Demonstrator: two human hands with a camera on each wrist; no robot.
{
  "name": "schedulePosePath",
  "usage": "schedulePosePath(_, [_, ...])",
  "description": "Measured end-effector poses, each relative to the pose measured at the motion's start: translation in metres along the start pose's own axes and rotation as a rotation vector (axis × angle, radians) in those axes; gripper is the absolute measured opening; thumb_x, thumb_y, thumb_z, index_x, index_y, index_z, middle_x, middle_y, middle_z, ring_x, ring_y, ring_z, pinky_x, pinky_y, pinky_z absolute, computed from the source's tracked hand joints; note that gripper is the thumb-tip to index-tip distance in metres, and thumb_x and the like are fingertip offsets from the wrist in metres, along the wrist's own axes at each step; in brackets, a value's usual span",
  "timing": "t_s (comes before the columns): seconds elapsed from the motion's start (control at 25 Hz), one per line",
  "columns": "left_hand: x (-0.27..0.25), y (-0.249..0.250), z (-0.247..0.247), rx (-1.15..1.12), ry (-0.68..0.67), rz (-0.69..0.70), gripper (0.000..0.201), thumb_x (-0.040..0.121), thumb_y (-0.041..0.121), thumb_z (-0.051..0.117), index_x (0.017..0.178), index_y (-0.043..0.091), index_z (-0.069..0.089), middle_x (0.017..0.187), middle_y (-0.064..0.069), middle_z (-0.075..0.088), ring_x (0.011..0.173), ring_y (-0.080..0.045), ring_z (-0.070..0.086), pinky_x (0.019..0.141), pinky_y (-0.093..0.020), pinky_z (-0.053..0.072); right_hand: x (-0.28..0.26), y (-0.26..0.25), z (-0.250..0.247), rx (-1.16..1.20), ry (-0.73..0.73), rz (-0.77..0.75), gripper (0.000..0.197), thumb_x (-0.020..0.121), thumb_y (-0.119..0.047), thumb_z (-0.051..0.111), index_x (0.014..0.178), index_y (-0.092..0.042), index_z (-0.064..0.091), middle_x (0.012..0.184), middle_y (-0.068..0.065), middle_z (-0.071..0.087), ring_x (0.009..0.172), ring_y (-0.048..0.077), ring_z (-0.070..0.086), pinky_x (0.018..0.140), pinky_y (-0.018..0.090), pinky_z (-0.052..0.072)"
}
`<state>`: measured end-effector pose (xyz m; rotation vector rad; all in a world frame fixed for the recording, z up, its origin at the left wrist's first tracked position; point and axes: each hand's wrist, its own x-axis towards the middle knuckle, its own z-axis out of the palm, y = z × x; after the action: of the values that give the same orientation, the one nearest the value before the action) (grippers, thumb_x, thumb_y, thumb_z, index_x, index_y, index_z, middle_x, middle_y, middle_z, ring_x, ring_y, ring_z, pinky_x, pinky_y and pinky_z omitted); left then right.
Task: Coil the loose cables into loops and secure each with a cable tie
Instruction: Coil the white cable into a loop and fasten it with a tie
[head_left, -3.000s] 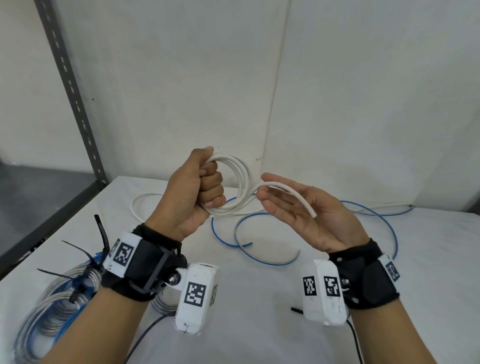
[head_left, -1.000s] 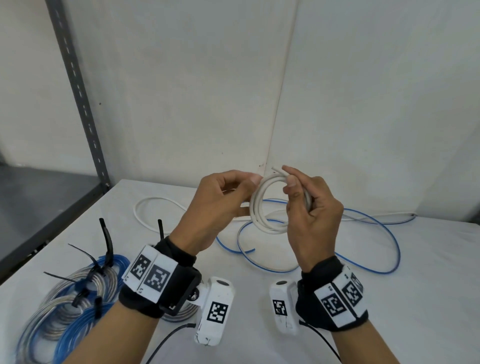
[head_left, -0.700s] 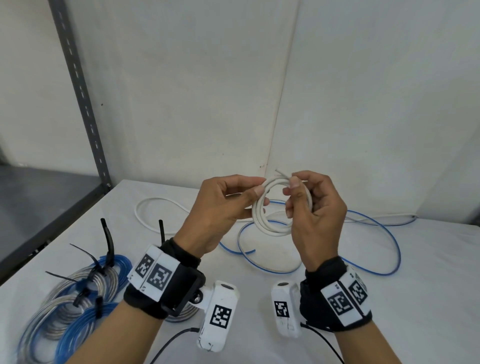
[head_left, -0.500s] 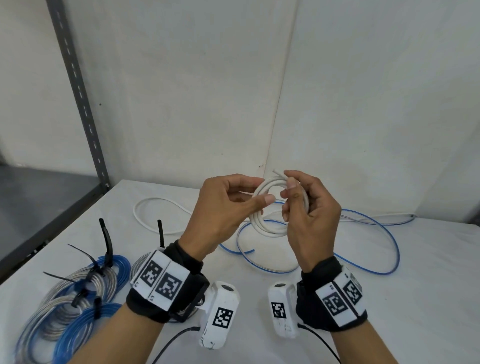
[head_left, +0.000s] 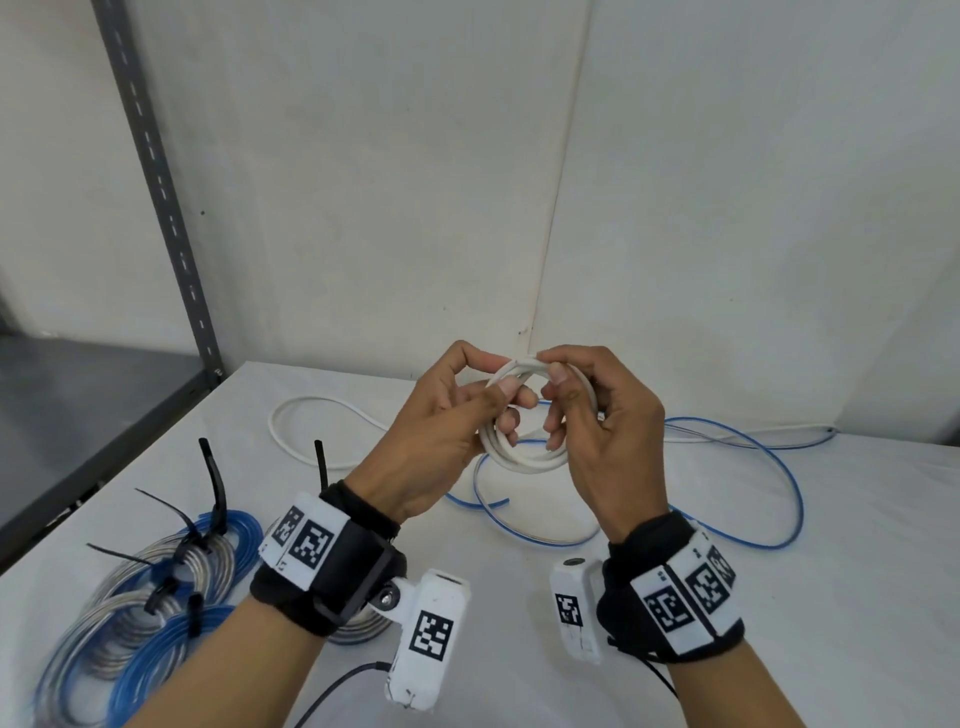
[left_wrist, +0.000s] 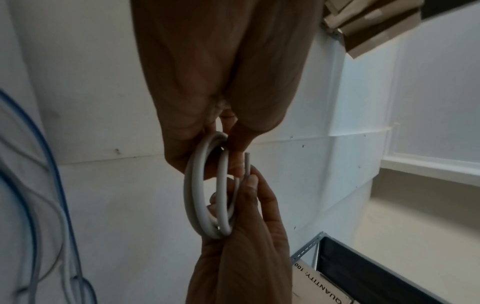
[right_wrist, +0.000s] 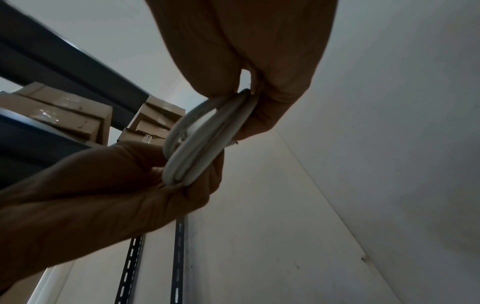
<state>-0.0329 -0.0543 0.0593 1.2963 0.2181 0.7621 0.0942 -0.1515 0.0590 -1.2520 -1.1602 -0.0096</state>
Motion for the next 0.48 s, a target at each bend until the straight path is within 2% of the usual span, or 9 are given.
schedulePosePath(0.16, [-0.001, -0.003, 0.01, -0.151, -0.032, 0.009, 0.013, 0.103, 0.008, 0.048, 0.116, 0.01, 0.049, 0.095, -0.01, 0.07, 0.058, -0.015, 0.053, 0.067, -0.033, 0.056, 0.001, -0.002, -0.001, 0.029, 0.053, -0.002, 0.013, 0.103, -0.01, 0.057, 0.104, -0.016, 0.069, 0.08, 0.002, 0.068, 0.05, 0.019, 0.059, 0.05, 0.024, 0.051])
schedulePosePath(0.24, [0.0, -0.002, 0.016, -0.226, -0.01, -0.008, 0.014, 0.105, 0.009, 0.045, 0.118, 0.008, 0.051, 0.087, -0.007, 0.066, 0.051, -0.01, 0.042, 0.059, -0.026, 0.049, 0.0, -0.002, 0.003, 0.05, 0.12, -0.007, 0.016, 0.102, -0.011, 0.058, 0.102, -0.022, 0.069, 0.079, 0.0, 0.067, 0.049, 0.018, 0.058, 0.048, 0.025, 0.051])
schedulePosePath(0.36, [0.002, 0.004, 0.017, -0.204, 0.016, -0.09, 0.017, 0.108, 0.015, 0.04, 0.104, 0.009, 0.055, 0.067, -0.001, 0.042, 0.047, -0.009, 0.026, 0.05, -0.024, 0.036, -0.002, -0.004, 0.005, 0.055, 0.09, 0.003, 0.018, 0.102, -0.01, 0.059, 0.1, -0.025, 0.069, 0.075, 0.003, 0.065, 0.051, 0.018, 0.059, 0.049, 0.02, 0.048])
schedulePosePath(0.44, [0.003, 0.007, 0.014, -0.093, 0.068, -0.118, 0.022, 0.108, 0.02, 0.039, 0.089, 0.013, 0.047, 0.062, 0.0, 0.032, 0.047, -0.01, 0.022, 0.048, -0.025, 0.031, -0.002, -0.003, 0.003, -0.002, 0.014, -0.004, 0.015, 0.101, -0.01, 0.06, 0.101, -0.022, 0.069, 0.074, 0.001, 0.065, 0.058, 0.018, 0.063, 0.052, 0.019, 0.047])
schedulePosePath(0.48, [0.003, 0.008, 0.012, -0.04, 0.094, -0.123, 0.026, 0.108, 0.02, 0.039, 0.083, 0.015, 0.043, 0.062, 0.0, 0.029, 0.048, -0.011, 0.02, 0.048, -0.026, 0.03, -0.002, -0.002, 0.003, -0.04, -0.009, -0.022, 0.013, 0.101, -0.011, 0.06, 0.102, -0.02, 0.069, 0.076, 0.0, 0.066, 0.062, 0.016, 0.064, 0.053, 0.022, 0.048])
